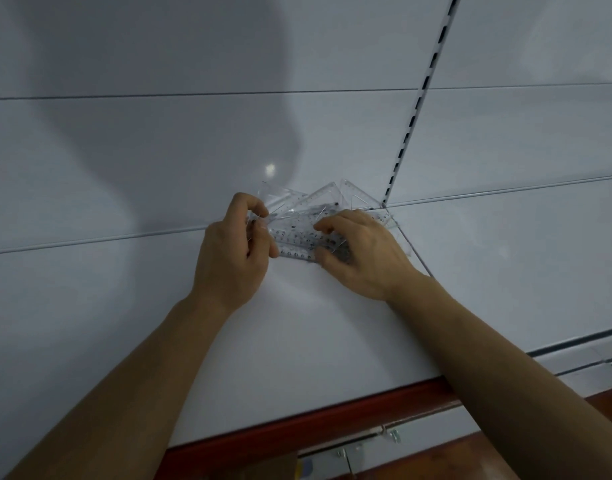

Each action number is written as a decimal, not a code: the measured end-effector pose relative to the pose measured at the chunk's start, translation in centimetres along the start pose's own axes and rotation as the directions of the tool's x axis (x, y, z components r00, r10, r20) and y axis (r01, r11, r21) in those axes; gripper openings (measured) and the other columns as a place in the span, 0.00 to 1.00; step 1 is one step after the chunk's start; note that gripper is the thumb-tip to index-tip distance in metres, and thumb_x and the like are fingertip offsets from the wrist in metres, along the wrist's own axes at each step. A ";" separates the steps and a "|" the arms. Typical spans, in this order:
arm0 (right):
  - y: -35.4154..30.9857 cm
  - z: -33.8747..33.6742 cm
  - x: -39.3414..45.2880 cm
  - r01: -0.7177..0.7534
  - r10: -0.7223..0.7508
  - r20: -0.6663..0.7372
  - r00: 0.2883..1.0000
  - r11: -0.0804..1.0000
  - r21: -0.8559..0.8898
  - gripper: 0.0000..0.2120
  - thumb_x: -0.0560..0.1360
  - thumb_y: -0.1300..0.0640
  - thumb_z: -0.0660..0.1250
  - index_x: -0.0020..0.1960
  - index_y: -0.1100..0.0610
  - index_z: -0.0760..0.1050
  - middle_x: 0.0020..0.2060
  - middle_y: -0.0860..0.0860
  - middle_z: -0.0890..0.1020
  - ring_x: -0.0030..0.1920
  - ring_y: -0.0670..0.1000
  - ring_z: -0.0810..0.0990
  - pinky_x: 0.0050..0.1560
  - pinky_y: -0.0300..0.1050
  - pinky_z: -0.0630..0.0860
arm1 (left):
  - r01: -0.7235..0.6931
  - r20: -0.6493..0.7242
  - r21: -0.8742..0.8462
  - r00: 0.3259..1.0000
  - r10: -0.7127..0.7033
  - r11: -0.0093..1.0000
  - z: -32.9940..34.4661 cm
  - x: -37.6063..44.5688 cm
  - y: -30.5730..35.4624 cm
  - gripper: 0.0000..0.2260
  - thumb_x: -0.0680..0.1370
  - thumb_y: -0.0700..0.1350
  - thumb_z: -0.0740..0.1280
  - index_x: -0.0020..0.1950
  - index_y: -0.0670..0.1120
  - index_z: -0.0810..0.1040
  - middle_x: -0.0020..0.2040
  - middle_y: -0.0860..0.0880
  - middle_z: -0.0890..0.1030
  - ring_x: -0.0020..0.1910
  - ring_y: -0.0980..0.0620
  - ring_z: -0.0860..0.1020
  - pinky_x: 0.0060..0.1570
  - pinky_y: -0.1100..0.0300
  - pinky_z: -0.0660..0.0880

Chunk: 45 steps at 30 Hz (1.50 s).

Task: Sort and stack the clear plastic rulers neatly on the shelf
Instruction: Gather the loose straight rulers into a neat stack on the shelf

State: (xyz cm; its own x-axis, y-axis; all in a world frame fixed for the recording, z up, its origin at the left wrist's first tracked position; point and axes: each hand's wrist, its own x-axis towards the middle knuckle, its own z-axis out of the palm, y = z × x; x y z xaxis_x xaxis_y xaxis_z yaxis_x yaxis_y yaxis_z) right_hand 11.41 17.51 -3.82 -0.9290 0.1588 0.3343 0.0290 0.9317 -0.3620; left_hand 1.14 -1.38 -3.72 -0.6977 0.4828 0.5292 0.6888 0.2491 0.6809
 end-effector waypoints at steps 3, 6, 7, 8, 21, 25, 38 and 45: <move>0.0 -1.0 0.2 -0.012 0.010 0.023 1.000 0.998 0.066 0.23 0.75 0.52 0.61 0.68 0.57 0.77 0.63 0.52 0.80 0.61 0.53 0.78 0.60 0.44 0.72 | -0.010 0.018 -0.017 1.000 0.011 1.000 -0.1 -0.2 0.0 0.05 0.83 0.38 0.59 0.54 0.48 0.70 0.32 0.54 0.82 0.29 0.55 0.80 0.33 0.54 0.78; 0.6 -2.7 0.0 -0.001 0.002 0.133 0.991 1.000 -0.010 0.32 0.69 0.44 0.66 0.72 0.50 0.72 0.70 0.48 0.75 0.69 0.52 0.73 0.69 0.50 0.71 | -0.006 0.048 -0.044 0.999 0.009 0.999 -0.2 -0.4 0.2 0.06 0.83 0.38 0.59 0.53 0.49 0.70 0.31 0.53 0.82 0.29 0.54 0.80 0.33 0.52 0.77; 0.7 -3.0 -0.3 -0.015 0.025 0.194 0.981 0.998 -0.055 0.35 0.68 0.41 0.66 0.74 0.47 0.70 0.71 0.48 0.72 0.71 0.52 0.70 0.70 0.55 0.70 | -0.002 0.063 -0.051 0.998 0.006 0.999 -0.1 -0.4 0.3 0.06 0.83 0.38 0.59 0.53 0.49 0.69 0.32 0.53 0.82 0.29 0.53 0.80 0.33 0.52 0.77; 0.9 -3.0 -0.7 -0.029 0.051 0.235 0.971 0.995 -0.097 0.35 0.67 0.39 0.65 0.74 0.44 0.69 0.72 0.48 0.70 0.72 0.53 0.68 0.70 0.58 0.69 | 0.003 0.082 -0.059 0.997 0.002 0.998 -0.1 -0.5 0.4 0.07 0.82 0.37 0.59 0.52 0.50 0.69 0.32 0.53 0.82 0.29 0.53 0.80 0.33 0.52 0.76; 1.1 -2.2 -1.6 0.015 -0.002 -0.367 0.930 0.999 0.033 0.08 0.83 0.59 0.64 0.55 0.58 0.82 0.49 0.52 0.82 0.47 0.53 0.80 0.47 0.49 0.77 | -0.037 0.141 -0.134 0.988 0.056 0.990 0.1 -0.8 0.7 0.08 0.82 0.37 0.58 0.50 0.50 0.66 0.35 0.53 0.81 0.29 0.50 0.78 0.32 0.49 0.77; 0.6 -5.3 -2.2 -0.288 0.452 -0.202 0.869 0.793 0.537 0.10 0.86 0.54 0.54 0.53 0.56 0.72 0.39 0.53 0.80 0.26 0.52 0.78 0.28 0.43 0.72 | -0.121 0.124 -0.060 0.984 0.128 0.991 -0.2 -1.2 1.6 0.03 0.80 0.41 0.58 0.47 0.49 0.66 0.29 0.47 0.72 0.27 0.49 0.70 0.30 0.54 0.69; 13.8 -16.7 -14.6 -0.337 0.584 -0.070 0.809 0.557 0.759 0.12 0.77 0.65 0.71 0.60 0.57 0.81 0.37 0.54 0.85 0.36 0.52 0.83 0.41 0.42 0.80 | -0.467 0.460 -0.113 0.758 0.463 0.877 10.3 -0.1 14.1 0.12 0.77 0.61 0.60 0.51 0.56 0.62 0.40 0.57 0.68 0.36 0.54 0.69 0.33 0.63 0.67; 24.0 -23.7 -23.1 -0.286 0.678 -0.129 0.723 0.464 0.838 0.10 0.80 0.69 0.66 0.58 0.62 0.81 0.43 0.58 0.87 0.41 0.55 0.87 0.43 0.42 0.82 | -0.532 0.428 -0.162 0.721 0.545 0.831 22.6 -0.1 23.1 0.22 0.76 0.73 0.53 0.50 0.55 0.63 0.35 0.58 0.66 0.32 0.57 0.67 0.33 0.70 0.64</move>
State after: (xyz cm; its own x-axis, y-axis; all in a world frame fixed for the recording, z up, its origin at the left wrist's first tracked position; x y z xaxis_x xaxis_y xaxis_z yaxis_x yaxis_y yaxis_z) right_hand 42.34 44.01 0.42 -0.6047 0.7890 0.1086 -0.0304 0.1133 -0.9931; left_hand 21.61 23.27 0.55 -0.0438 0.8430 0.5361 0.9115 -0.1860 0.3669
